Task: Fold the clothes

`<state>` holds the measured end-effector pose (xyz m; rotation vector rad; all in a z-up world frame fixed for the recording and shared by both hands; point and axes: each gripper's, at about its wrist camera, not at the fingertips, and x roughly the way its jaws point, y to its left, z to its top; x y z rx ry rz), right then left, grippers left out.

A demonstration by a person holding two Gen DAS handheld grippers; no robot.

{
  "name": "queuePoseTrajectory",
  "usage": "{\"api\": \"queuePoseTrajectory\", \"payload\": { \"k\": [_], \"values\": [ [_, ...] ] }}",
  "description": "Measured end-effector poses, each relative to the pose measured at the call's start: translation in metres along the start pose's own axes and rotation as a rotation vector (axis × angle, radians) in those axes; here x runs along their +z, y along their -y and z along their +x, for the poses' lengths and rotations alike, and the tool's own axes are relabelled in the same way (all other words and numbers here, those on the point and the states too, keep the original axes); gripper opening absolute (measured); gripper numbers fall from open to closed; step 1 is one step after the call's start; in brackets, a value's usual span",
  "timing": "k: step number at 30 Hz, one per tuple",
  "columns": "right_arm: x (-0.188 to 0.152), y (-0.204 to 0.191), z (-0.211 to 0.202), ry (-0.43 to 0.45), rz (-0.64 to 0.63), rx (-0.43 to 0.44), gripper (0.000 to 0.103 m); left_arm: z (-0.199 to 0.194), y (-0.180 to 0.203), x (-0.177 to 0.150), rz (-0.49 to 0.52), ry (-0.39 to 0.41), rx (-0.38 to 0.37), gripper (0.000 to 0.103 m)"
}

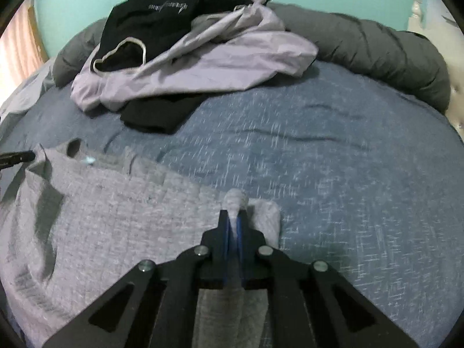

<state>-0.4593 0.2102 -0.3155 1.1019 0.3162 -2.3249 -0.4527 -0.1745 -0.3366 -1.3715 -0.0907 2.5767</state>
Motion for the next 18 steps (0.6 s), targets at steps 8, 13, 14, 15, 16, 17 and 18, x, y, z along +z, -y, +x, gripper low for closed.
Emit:
{"api": "queuePoseTrajectory", "payload": {
  "k": [8,13,14,15,16,17,18],
  "values": [
    [0.011,0.041,-0.023,0.098,0.165,0.008,0.004,-0.027,-0.024,0.005,-0.135,0.082,-0.058,0.007],
    [0.01,0.052,-0.01,0.045,0.195,-0.007,0.004,-0.012,-0.034,0.003,-0.183,0.041,-0.087,0.007],
    [0.01,0.05,-0.005,0.036,0.193,-0.005,0.004,-0.008,-0.034,0.002,-0.184,0.031,-0.082,0.007],
    [0.01,0.049,0.0,0.027,0.191,-0.003,0.004,-0.005,-0.034,0.001,-0.185,0.021,-0.077,0.008],
    [0.009,0.049,0.002,0.021,0.191,-0.001,0.004,-0.001,-0.034,0.001,-0.188,0.011,-0.074,0.008],
    [0.008,0.048,0.007,0.008,0.19,-0.008,0.004,0.002,-0.035,0.0,-0.194,0.003,-0.074,0.008],
    [0.007,0.048,0.012,-0.007,0.189,-0.017,0.004,0.005,-0.036,-0.001,-0.198,-0.003,-0.073,0.008]
  ]
}}
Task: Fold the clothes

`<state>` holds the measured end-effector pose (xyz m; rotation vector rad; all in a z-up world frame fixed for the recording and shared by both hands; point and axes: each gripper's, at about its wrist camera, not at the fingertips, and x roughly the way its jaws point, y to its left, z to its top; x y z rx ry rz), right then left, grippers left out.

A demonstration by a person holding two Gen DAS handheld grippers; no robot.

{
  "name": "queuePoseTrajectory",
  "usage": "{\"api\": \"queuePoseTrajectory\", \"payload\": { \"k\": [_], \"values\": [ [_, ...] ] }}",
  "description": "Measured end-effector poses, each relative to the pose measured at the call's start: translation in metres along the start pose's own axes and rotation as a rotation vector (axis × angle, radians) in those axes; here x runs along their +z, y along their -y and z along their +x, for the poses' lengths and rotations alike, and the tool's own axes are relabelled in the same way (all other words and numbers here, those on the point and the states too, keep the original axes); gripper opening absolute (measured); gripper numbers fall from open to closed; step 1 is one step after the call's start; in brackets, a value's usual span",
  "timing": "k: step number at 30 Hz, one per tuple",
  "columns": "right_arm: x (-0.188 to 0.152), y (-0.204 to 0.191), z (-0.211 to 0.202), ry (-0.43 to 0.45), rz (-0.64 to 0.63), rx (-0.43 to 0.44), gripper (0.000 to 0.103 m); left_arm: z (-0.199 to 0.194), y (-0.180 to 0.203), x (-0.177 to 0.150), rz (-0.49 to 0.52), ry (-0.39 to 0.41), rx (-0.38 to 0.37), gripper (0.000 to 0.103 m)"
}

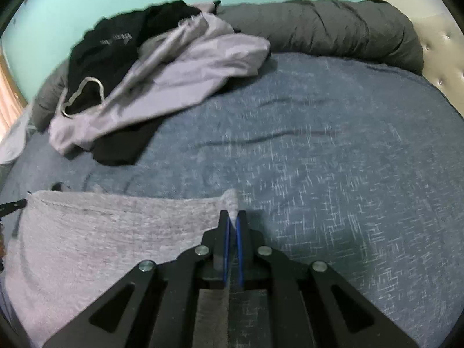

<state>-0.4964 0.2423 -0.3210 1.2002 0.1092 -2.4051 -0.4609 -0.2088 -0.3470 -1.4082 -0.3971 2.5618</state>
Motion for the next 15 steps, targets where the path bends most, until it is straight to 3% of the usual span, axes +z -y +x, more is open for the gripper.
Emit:
{"api": "queuePoseTrajectory", "payload": {
  "k": [6,9,10,13,15],
  "values": [
    [-0.004,0.004,0.005,-0.01,0.029,0.03,0.008,0.008,-0.004,0.0,-0.015,-0.003,-0.008,0.012],
    [-0.004,-0.001,-0.012,0.047,0.001,-0.011,0.009,0.0,-0.002,-0.002,0.009,0.006,0.01,0.027],
    [-0.006,0.0,-0.018,0.054,0.016,0.007,0.009,-0.004,-0.003,-0.003,0.013,0.007,0.021,0.031],
    [-0.014,-0.002,-0.037,0.062,0.056,0.062,0.011,-0.017,-0.009,-0.009,-0.001,0.008,0.012,0.032],
    [-0.024,-0.009,-0.049,0.037,0.061,0.106,0.011,-0.027,-0.009,-0.017,0.003,-0.016,-0.045,0.032]
  ]
}}
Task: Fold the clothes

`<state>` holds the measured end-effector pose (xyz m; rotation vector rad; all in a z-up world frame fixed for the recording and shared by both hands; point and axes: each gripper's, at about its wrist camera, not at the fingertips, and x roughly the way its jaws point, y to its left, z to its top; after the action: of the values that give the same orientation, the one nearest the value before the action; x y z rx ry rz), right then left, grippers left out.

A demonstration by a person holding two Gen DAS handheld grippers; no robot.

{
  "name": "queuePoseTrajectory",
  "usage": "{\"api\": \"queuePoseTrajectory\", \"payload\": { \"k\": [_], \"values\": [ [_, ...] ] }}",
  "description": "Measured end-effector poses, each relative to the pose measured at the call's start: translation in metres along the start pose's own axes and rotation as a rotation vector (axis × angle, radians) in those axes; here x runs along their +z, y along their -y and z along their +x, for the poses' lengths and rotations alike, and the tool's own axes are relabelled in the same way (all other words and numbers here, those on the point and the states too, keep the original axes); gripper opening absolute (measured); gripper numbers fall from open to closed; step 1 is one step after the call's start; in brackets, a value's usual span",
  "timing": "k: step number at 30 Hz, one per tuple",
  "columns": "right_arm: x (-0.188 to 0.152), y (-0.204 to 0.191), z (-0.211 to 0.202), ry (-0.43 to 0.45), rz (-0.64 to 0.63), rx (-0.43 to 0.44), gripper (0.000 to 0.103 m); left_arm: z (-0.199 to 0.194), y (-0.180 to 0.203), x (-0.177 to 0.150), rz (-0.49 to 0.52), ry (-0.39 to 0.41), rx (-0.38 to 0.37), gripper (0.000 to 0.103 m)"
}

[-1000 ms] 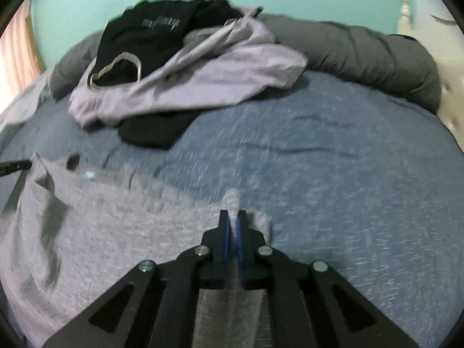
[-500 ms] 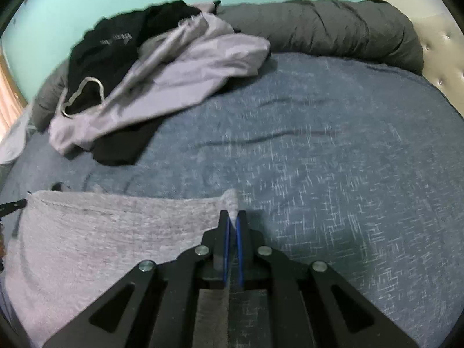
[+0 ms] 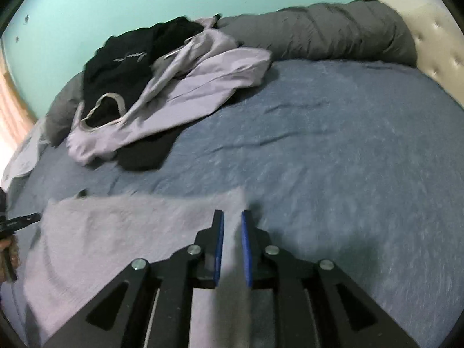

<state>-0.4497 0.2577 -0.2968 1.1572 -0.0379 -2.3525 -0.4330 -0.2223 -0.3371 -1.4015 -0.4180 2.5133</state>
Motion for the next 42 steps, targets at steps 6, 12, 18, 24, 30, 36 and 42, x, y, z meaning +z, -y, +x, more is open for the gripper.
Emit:
{"api": "queuePoseTrajectory", "payload": {
  "k": [6,12,18,24,30,36,42],
  "values": [
    [-0.061,-0.016,-0.048,-0.078,-0.038,0.098,0.034,-0.046,0.004,-0.05,0.084,-0.04,-0.059,0.032],
    [-0.11,0.014,-0.077,-0.156,0.043,0.153,0.037,-0.072,-0.01,-0.109,0.026,-0.09,-0.125,0.032],
    [-0.132,0.017,-0.095,-0.183,0.078,0.238,0.038,-0.086,-0.008,-0.149,0.009,-0.126,-0.171,0.032],
    [-0.143,-0.002,-0.088,-0.222,0.072,0.258,0.038,-0.084,-0.003,-0.155,0.011,-0.114,-0.161,0.032],
    [-0.151,-0.012,-0.084,-0.224,0.045,0.239,0.008,-0.081,0.008,-0.156,0.037,-0.116,-0.143,0.007],
    [-0.145,0.0,-0.095,-0.159,0.072,0.162,0.0,-0.101,0.007,-0.152,0.037,-0.078,-0.106,0.005],
    [-0.151,0.026,-0.099,-0.15,0.207,0.187,0.0,-0.105,-0.001,-0.157,0.013,-0.069,-0.149,0.006]
  ]
}}
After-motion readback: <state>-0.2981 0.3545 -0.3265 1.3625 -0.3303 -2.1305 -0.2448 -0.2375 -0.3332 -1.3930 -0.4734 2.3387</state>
